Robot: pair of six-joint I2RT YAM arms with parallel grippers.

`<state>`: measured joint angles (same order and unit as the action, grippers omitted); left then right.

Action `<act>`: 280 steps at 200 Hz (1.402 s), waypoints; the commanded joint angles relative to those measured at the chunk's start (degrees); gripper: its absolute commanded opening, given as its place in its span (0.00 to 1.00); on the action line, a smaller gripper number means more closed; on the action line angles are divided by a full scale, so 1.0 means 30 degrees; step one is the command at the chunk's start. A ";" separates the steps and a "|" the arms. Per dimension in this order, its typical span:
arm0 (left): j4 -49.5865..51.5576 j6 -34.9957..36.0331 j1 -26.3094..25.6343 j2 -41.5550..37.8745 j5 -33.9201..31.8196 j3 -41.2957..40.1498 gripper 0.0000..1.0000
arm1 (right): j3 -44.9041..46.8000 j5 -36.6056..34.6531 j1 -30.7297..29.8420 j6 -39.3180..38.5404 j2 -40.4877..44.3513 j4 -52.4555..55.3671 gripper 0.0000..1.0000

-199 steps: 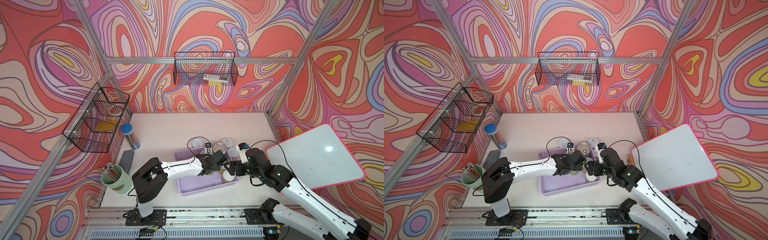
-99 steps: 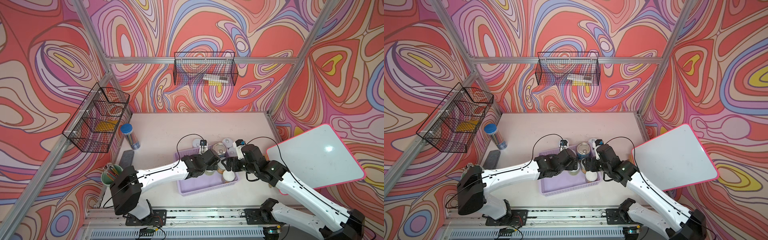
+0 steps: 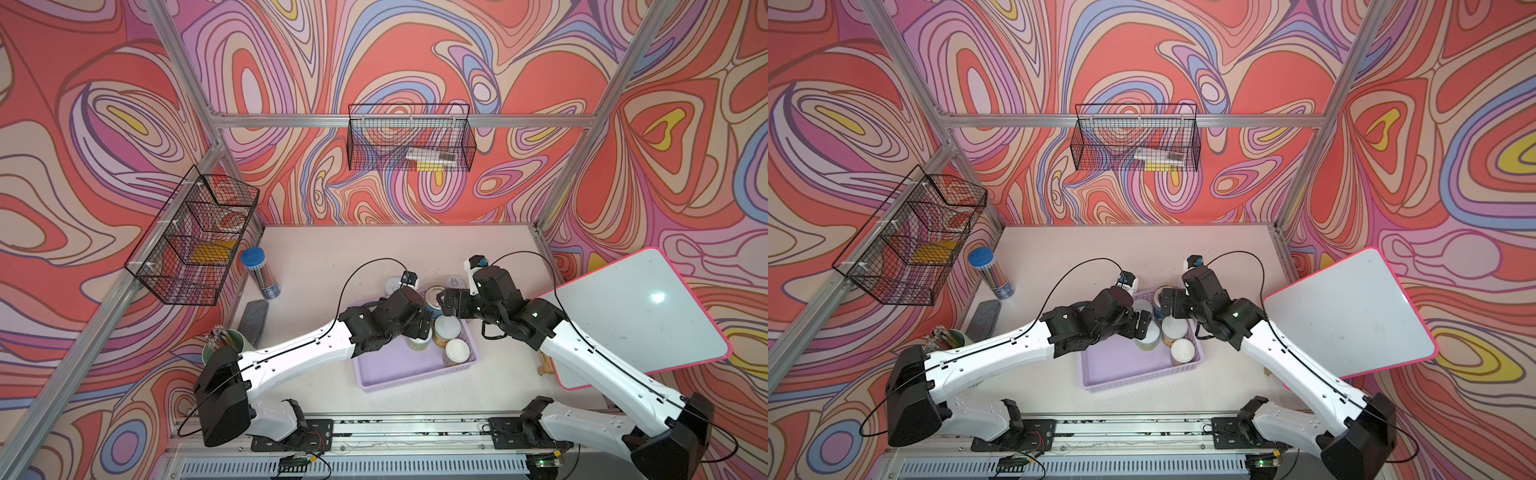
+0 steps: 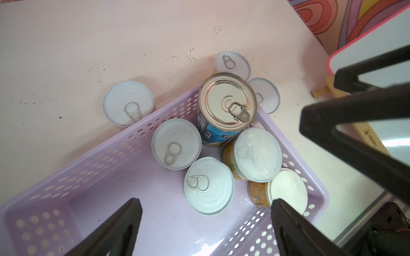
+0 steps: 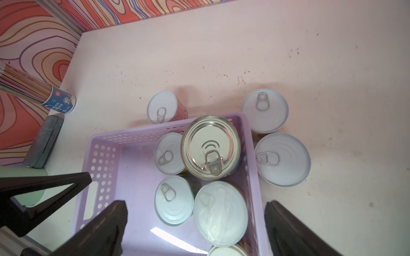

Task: Put the canned food in the basket
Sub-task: Place the canned food in the basket, then pick up the canned food from the center of the board.

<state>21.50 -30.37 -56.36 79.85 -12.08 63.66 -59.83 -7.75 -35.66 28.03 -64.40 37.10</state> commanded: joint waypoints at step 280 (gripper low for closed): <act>-0.4947 0.0682 0.2738 0.2525 0.9561 0.0592 0.99 | -0.3200 0.3130 0.7476 -0.0263 -0.8127 0.3281 0.94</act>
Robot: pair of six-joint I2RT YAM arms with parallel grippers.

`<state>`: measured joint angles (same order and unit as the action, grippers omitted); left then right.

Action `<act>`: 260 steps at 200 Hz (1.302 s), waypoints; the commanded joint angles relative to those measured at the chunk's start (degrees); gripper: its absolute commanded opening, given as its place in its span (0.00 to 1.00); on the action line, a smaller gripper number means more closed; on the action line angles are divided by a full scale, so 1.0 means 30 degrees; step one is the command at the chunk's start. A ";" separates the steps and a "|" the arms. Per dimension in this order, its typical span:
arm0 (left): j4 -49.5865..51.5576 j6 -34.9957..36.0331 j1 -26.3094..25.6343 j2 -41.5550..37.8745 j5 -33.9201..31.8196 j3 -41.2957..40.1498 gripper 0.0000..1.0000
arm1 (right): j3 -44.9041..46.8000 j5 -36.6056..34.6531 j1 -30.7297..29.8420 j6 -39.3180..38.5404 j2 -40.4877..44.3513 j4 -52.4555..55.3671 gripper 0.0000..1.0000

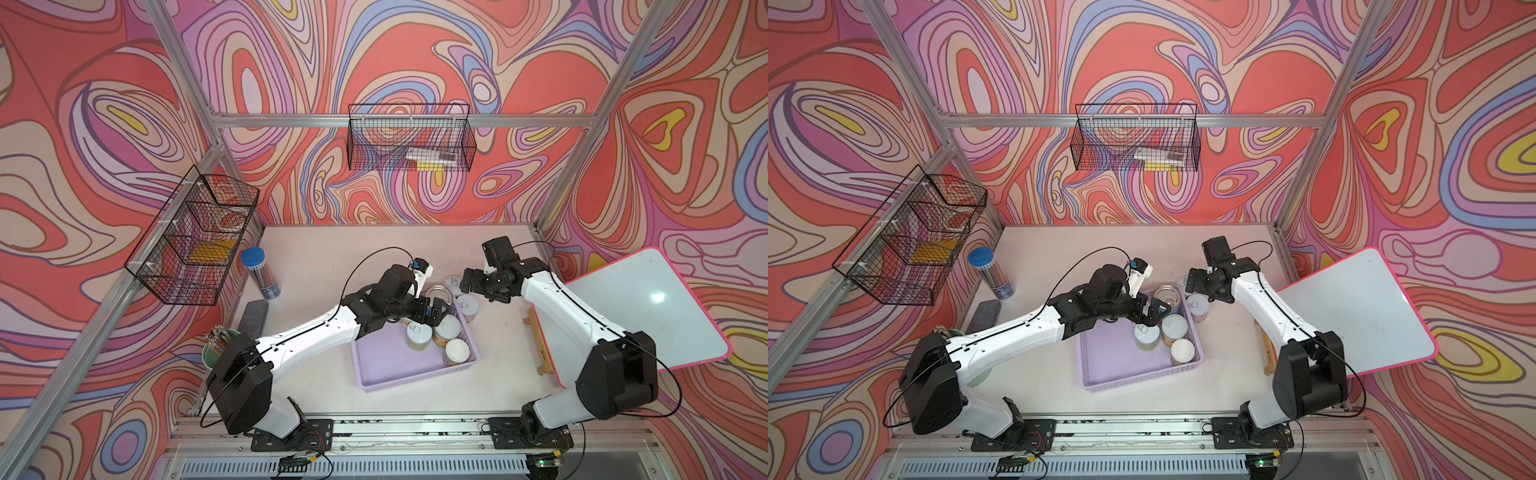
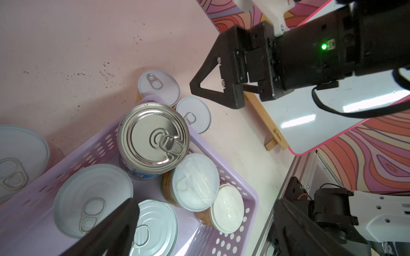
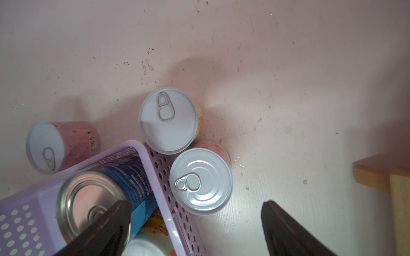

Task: Put the canned food in the basket
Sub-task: Pick up the canned food from the center of the board.

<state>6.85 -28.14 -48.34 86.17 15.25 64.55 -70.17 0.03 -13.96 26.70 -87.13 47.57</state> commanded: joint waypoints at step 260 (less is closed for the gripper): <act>0.3517 0.1919 -0.1040 0.1957 -0.1567 0.2828 0.99 | 0.0531 0.1268 0.0638 -0.0311 -0.3738 -0.1236 0.94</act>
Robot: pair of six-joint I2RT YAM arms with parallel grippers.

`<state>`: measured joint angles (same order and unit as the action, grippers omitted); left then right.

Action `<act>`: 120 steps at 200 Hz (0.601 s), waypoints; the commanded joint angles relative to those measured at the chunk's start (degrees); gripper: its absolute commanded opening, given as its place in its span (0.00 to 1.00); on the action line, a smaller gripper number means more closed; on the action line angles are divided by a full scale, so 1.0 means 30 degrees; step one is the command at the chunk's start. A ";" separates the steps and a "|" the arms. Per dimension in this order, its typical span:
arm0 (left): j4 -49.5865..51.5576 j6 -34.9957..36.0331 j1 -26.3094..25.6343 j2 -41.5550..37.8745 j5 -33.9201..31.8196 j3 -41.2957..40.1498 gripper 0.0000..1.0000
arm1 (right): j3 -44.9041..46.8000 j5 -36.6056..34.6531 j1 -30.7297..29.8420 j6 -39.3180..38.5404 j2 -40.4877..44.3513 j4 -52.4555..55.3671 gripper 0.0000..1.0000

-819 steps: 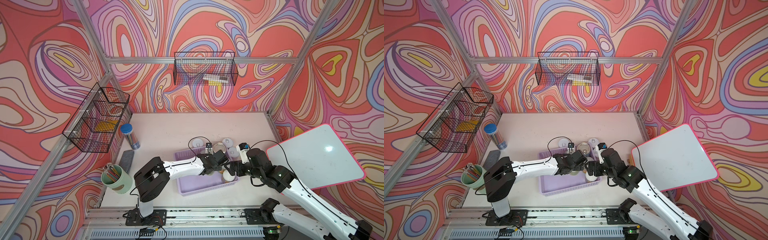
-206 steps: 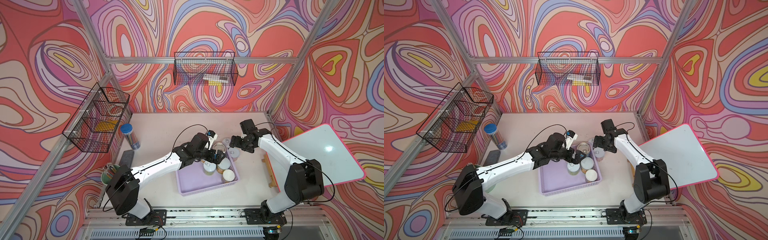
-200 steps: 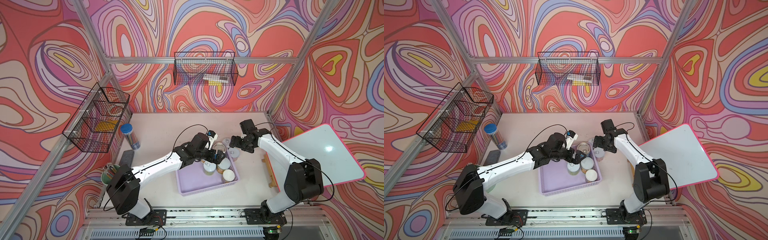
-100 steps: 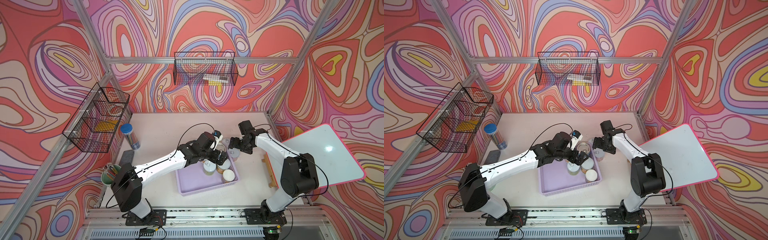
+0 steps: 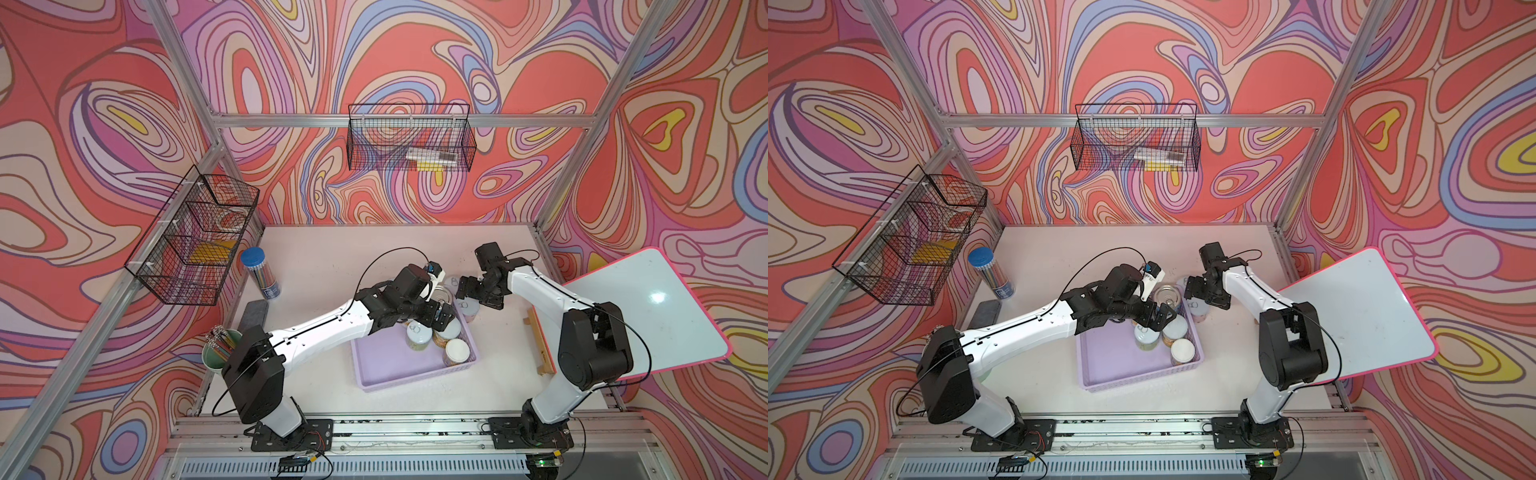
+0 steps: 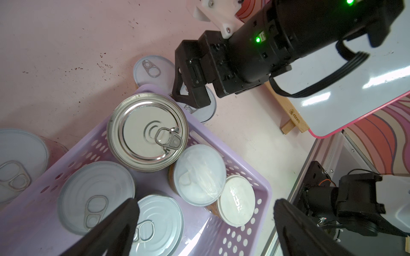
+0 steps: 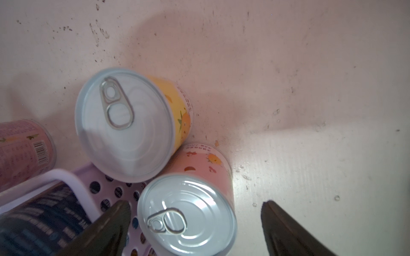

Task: Put the canned food in the basket
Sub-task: Pick up the canned food from the center of the board.

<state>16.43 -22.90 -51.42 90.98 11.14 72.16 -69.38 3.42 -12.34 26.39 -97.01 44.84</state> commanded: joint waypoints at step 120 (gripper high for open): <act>0.0296 0.0102 -0.0110 0.0199 -0.0259 -0.0092 0.99 | 0.0599 -0.2222 0.0099 -0.0046 -0.0185 0.0801 0.93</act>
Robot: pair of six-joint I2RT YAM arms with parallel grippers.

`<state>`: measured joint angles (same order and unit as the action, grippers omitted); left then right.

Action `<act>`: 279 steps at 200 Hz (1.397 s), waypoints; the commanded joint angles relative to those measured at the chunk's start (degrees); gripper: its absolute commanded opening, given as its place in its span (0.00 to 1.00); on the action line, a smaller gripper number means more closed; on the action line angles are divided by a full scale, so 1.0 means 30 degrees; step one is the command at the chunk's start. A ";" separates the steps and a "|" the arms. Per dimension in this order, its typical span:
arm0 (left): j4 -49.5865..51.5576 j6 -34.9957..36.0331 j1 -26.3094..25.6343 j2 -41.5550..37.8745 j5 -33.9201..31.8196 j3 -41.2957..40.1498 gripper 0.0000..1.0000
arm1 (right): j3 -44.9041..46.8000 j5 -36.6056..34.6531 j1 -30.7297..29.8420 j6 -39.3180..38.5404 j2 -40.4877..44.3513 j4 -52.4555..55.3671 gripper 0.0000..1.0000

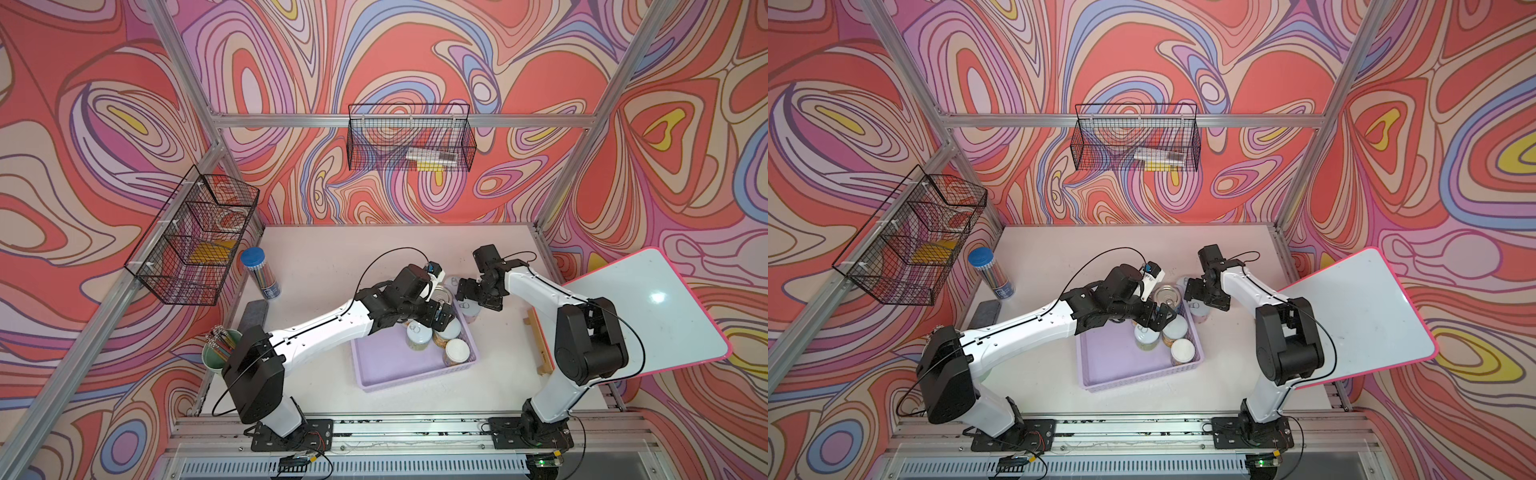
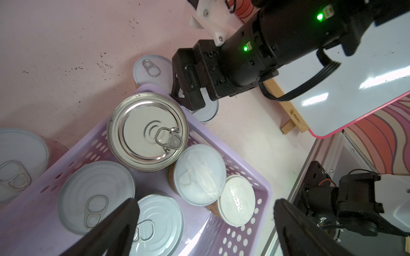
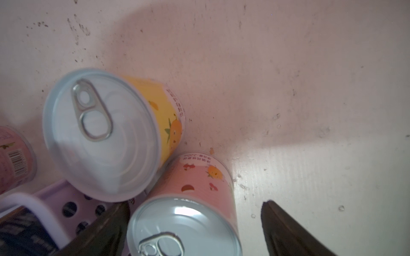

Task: Put the canned food in the basket
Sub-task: Pick up the canned food from the center of the board.

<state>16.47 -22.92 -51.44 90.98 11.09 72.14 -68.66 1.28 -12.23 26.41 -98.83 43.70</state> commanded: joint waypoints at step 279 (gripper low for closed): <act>0.0184 0.0110 -0.0470 0.0640 -0.0154 0.0299 0.99 | 0.0685 -0.2303 -0.0611 -0.0046 0.2240 0.3006 0.62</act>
<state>17.15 -22.90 -52.58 92.79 10.70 72.16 -64.62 -3.42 -13.65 26.37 -95.44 51.66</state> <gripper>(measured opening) 0.991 0.771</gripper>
